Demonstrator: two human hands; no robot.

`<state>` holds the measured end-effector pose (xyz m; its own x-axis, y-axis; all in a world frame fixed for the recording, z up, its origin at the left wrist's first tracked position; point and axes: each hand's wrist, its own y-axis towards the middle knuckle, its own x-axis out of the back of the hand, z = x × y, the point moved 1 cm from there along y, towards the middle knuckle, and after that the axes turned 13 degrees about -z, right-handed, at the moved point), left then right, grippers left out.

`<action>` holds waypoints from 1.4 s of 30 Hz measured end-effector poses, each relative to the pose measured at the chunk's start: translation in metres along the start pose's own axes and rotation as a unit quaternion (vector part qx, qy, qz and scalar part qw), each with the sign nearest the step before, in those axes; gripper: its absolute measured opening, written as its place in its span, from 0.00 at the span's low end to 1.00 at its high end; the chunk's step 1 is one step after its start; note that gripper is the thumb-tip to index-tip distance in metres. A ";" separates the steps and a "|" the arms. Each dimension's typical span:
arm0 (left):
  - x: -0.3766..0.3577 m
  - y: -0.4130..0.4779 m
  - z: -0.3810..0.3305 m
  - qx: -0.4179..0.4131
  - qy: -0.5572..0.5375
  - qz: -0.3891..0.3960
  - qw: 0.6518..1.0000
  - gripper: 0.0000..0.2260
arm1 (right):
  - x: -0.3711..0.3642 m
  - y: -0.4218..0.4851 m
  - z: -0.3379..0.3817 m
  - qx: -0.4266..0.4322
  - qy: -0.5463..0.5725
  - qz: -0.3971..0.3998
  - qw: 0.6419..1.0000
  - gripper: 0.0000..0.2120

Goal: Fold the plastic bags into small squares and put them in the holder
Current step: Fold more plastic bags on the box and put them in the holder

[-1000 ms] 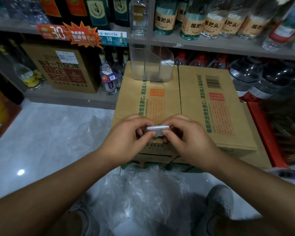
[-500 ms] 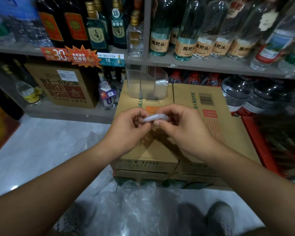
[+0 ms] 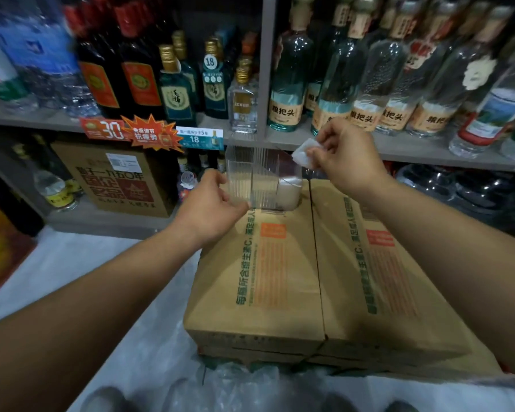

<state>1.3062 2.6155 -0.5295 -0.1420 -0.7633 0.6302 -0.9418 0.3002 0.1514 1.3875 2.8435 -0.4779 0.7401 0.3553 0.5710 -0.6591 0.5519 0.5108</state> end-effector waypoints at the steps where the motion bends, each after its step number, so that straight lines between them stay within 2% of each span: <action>1: -0.004 0.006 0.003 0.005 -0.002 -0.010 1.000 0.30 | -0.005 0.005 -0.003 0.006 -0.005 0.010 1.000 0.06; 4: -0.015 0.020 0.008 -0.001 -0.036 -0.015 0.999 0.39 | -0.021 0.015 -0.012 0.032 -0.023 0.049 0.998 0.05; 6: -0.022 0.026 0.010 -0.004 -0.055 -0.025 0.998 0.41 | -0.029 0.018 -0.019 0.054 -0.044 0.076 0.995 0.04; 17: -0.042 0.038 0.015 -0.049 0.006 -0.077 0.996 0.35 | -0.043 0.018 -0.039 0.097 -0.044 0.136 0.985 0.03; 21: -0.043 0.038 0.017 -0.059 0.000 -0.085 0.995 0.35 | -0.037 0.014 -0.043 0.110 -0.063 0.186 0.974 0.04; 27: -0.044 0.037 0.018 -0.065 -0.005 -0.092 0.994 0.34 | -0.033 -0.001 -0.034 0.069 -0.103 0.286 0.950 0.16; 29: -0.045 0.037 0.019 -0.066 -0.004 -0.095 0.993 0.34 | -0.034 -0.006 -0.030 0.084 -0.135 0.309 0.938 0.18; 34: -0.047 0.037 0.021 -0.070 -0.003 -0.100 0.993 0.33 | -0.049 -0.015 -0.028 0.160 -0.213 0.290 0.919 0.18; 38: -0.048 0.038 0.024 -0.067 -0.001 -0.096 0.993 0.34 | -0.052 -0.019 -0.033 0.151 -0.167 0.262 0.938 0.15; 42: -0.050 0.037 0.030 -0.053 -0.003 -0.086 0.995 0.34 | -0.054 -0.022 -0.032 0.151 -0.177 0.248 0.940 0.20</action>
<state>1.2691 2.6483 -0.5782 0.0167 -0.8125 0.5827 -0.9153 0.2221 0.3361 1.3668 2.8360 -0.5401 0.2762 0.2102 0.9378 -0.9589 0.1260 0.2541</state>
